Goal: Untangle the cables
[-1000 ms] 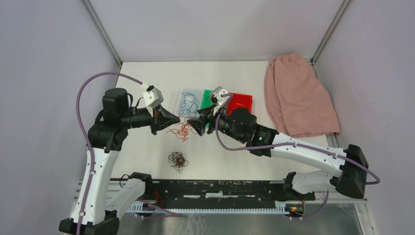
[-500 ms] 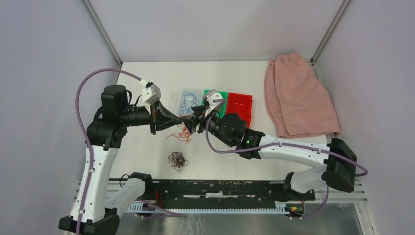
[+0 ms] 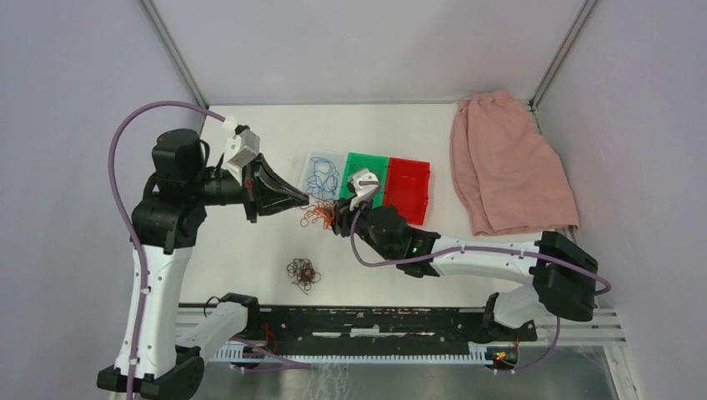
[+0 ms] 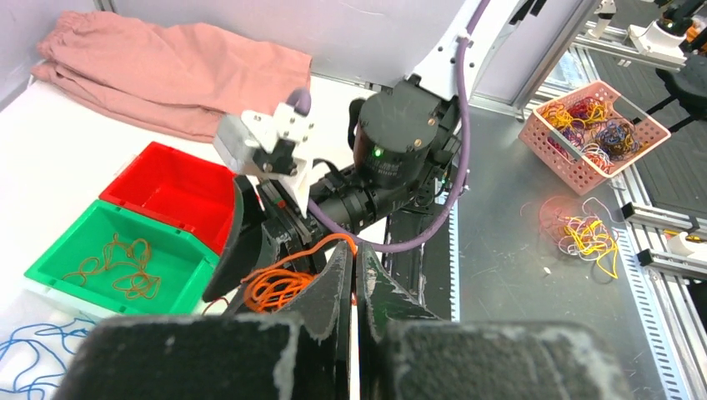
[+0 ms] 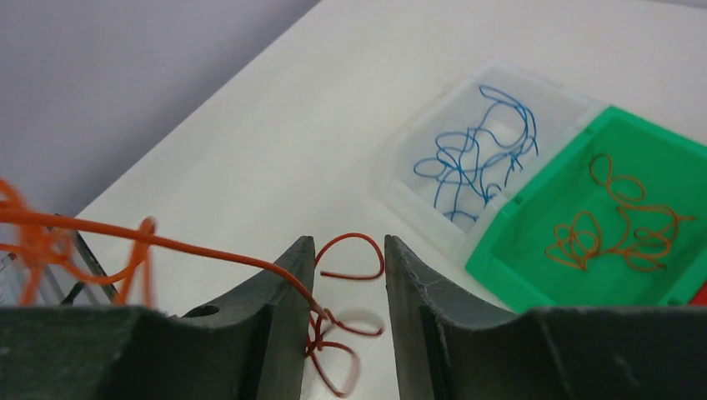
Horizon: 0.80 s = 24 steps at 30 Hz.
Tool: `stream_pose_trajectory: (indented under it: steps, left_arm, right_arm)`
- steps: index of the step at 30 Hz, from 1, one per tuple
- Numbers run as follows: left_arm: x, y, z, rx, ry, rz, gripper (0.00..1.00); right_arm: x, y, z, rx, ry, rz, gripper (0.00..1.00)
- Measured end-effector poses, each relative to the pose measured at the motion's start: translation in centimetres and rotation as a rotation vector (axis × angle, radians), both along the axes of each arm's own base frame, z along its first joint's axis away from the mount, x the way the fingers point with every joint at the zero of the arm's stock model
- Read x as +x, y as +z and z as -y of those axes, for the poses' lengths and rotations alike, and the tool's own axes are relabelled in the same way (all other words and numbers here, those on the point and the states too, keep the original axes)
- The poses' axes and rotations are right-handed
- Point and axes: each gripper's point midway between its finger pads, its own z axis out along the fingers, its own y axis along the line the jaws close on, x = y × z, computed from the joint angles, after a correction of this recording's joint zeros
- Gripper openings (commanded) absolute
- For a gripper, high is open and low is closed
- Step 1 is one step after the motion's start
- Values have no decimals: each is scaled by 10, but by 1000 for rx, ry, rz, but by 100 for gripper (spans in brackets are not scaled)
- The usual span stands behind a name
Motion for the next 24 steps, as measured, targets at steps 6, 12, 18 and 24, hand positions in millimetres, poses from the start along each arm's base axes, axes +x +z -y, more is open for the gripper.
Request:
stream_pose_trajectory:
  steps: [6, 12, 18, 24]
  left_arm:
    - [-4, 25, 0, -17, -6, 41, 3]
    - [-7, 45, 0, -28, -3, 103, 3]
    - [-7, 70, -2, -35, 26, 191, 3]
    - [-2, 99, -6, -41, 92, 296, 3]
  right_arm:
    - [-6, -33, 26, -23, -46, -58, 37]
    - [-10, -42, 49, 0, -91, -89, 36]
    - [-16, -52, 67, 5, -115, -121, 50]
    - [-22, -74, 83, -12, -138, -166, 52]
